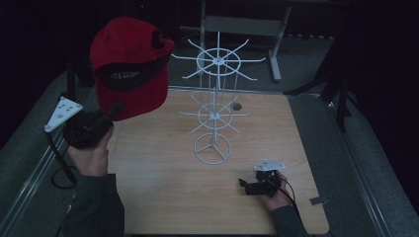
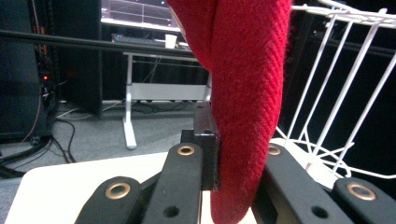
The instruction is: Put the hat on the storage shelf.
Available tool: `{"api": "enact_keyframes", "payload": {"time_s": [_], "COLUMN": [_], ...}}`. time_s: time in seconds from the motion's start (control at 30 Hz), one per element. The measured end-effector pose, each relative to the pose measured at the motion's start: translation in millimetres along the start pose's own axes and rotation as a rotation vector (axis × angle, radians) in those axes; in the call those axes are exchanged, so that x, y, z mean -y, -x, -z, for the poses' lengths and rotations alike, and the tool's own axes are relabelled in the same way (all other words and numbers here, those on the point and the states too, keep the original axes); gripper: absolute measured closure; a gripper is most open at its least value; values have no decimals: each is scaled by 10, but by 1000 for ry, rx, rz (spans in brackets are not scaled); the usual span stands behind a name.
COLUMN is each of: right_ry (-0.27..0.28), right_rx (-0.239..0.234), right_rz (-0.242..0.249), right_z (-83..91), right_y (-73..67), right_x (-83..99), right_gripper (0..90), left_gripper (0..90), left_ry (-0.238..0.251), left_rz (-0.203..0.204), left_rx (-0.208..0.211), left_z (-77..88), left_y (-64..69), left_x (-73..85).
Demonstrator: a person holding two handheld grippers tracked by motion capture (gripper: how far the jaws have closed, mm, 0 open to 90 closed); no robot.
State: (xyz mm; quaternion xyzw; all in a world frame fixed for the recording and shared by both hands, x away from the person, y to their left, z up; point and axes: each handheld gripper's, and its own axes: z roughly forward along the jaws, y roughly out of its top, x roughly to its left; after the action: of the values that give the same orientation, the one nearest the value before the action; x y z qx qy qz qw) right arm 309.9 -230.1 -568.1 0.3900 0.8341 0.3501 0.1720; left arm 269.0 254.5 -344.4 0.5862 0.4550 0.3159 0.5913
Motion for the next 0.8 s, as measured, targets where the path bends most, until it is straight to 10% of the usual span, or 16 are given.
{"api": "enact_keyframes", "payload": {"time_s": [0.8], "right_ry": [0], "right_rx": [1], "right_rz": [1], "right_z": [0], "right_y": [1], "right_x": [0], "right_gripper": [131], "left_gripper": [860], "left_ry": [30], "left_rz": [-6], "left_rx": [55], "left_z": [130], "left_y": [85], "left_x": [-4]}}
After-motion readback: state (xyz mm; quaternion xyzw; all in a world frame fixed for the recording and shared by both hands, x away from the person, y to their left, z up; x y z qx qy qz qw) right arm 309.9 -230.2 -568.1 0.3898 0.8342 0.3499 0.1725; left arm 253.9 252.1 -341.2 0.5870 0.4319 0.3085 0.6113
